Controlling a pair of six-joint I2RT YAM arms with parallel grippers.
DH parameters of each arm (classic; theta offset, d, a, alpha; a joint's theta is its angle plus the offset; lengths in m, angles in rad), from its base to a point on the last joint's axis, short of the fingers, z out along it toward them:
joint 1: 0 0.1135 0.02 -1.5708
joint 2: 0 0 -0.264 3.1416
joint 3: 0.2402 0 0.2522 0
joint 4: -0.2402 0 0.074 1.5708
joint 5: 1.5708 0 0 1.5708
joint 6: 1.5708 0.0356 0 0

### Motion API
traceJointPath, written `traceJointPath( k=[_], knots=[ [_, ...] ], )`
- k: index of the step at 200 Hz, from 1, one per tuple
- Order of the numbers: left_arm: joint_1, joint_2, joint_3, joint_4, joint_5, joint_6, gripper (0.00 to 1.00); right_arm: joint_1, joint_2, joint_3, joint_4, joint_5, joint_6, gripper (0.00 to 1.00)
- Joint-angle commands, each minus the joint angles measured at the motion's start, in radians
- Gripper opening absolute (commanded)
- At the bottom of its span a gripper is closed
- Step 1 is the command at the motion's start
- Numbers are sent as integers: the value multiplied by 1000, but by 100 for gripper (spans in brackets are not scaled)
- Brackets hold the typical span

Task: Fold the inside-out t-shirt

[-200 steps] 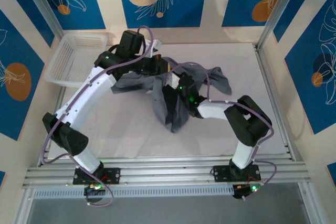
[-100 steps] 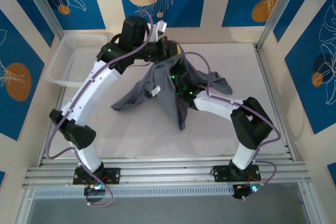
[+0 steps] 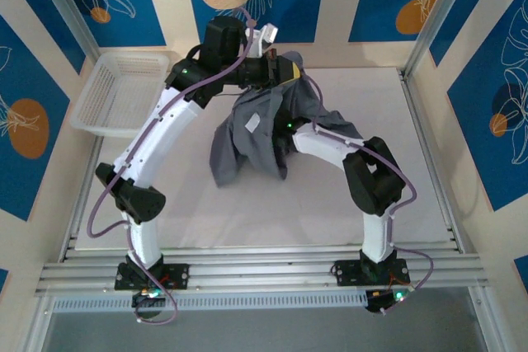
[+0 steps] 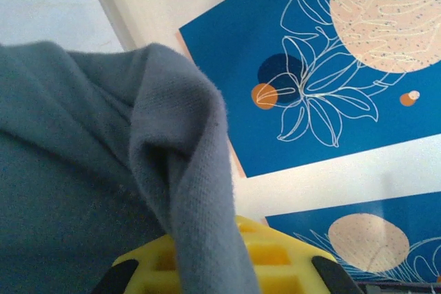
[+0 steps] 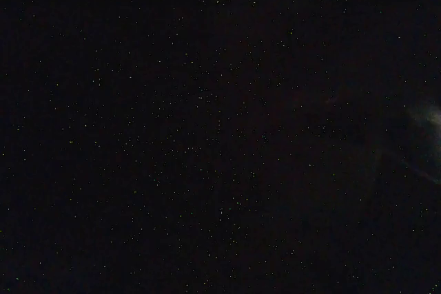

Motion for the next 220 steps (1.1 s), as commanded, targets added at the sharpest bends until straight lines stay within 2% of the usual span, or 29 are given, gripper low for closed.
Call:
traceJointPath(
  k=[1, 16, 34, 62, 84, 127, 161, 171, 205, 220],
  knots=[
    [-20, -23, 61, 57, 90, 50, 0, -13, 76, 113, -239, -137, 82, 0],
    [-22, -33, 62, 44, 83, 93, 0, -19, 77, 230, -346, -124, 122, 0],
    [-30, -43, 63, 65, 80, 117, 0, -22, 82, 308, -374, -62, 186, 0],
    [-55, -47, 111, 130, 110, 162, 0, -26, 226, 388, -440, -6, 174, 1],
    [-76, -51, 173, 101, 109, 251, 0, -26, 324, 486, -566, -22, 151, 8],
    [-106, -99, 169, 41, 62, 434, 0, -32, 304, 540, -657, 32, 103, 20],
    [-115, -116, 169, 48, 53, 490, 0, -40, 351, 532, -721, 97, 90, 45],
    [-118, -117, 169, 57, 54, 493, 0, -35, 378, 534, -743, 92, 83, 56],
    [-124, -126, 172, 138, 66, 464, 0, -21, 477, 590, -861, 63, 85, 80],
    [-124, -127, 192, 153, 70, 459, 0, -19, 480, 572, -860, 64, 91, 97]
  ],
)
